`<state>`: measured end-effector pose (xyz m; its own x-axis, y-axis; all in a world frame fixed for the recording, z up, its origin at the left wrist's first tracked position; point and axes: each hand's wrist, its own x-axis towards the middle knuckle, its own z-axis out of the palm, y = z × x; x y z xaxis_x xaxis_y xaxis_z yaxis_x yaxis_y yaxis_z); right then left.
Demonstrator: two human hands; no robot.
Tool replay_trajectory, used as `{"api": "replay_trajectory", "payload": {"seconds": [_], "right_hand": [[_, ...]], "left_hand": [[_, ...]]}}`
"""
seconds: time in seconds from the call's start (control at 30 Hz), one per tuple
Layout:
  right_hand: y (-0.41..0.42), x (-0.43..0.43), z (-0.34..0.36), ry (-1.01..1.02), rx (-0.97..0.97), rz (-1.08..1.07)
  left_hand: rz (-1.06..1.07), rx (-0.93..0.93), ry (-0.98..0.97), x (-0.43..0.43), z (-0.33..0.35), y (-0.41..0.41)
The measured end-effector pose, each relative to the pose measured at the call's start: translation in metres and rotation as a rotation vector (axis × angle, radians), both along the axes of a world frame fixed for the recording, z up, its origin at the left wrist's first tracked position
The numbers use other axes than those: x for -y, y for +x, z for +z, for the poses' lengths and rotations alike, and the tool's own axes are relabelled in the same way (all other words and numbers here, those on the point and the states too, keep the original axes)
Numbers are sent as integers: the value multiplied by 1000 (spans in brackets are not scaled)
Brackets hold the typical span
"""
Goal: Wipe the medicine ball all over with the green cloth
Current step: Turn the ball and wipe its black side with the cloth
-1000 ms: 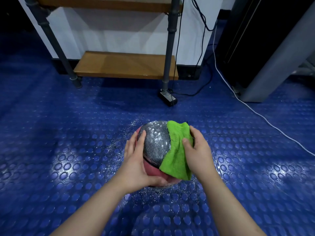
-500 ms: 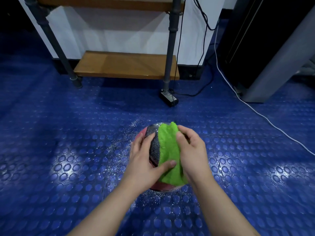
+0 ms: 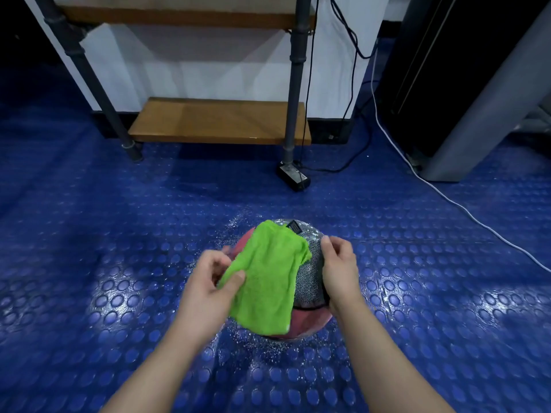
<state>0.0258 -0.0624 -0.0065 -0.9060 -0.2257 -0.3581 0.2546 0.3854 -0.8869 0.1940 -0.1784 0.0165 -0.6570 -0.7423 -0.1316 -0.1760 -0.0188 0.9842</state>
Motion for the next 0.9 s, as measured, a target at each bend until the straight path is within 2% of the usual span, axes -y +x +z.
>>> {"api": "replay_trajectory", "payload": {"seconds": [0.07,0.13,0.2,0.23,0.37,0.47,0.67,0.8,0.9], "right_hand": [[5,2,1,121,-95,12],[10,3,2,146,-115,33],[16,3,1,147,-161,65],[18,2,0,148,-196,76],[24,1,-4,136,-249,14],[26,1,-7,127,-262,-16],[32,8,-5,151,-308,-2],[31,11,-2,176,-336,27],[33,11,-1,164,-367,68]], "left_hand": [[-4,145,-379,-8,10,4],[-151,214,-725,-21,10,-3],[-272,292,-946,-31,-1,-16],[-288,307,-990,-30,-8,-21],[-222,101,-902,-19,-25,-33],[-131,0,-754,-19,-27,-38],[-48,215,-508,8,0,-66],[-224,140,-829,-10,-2,-49],[-317,73,-937,-17,-16,-30]]}}
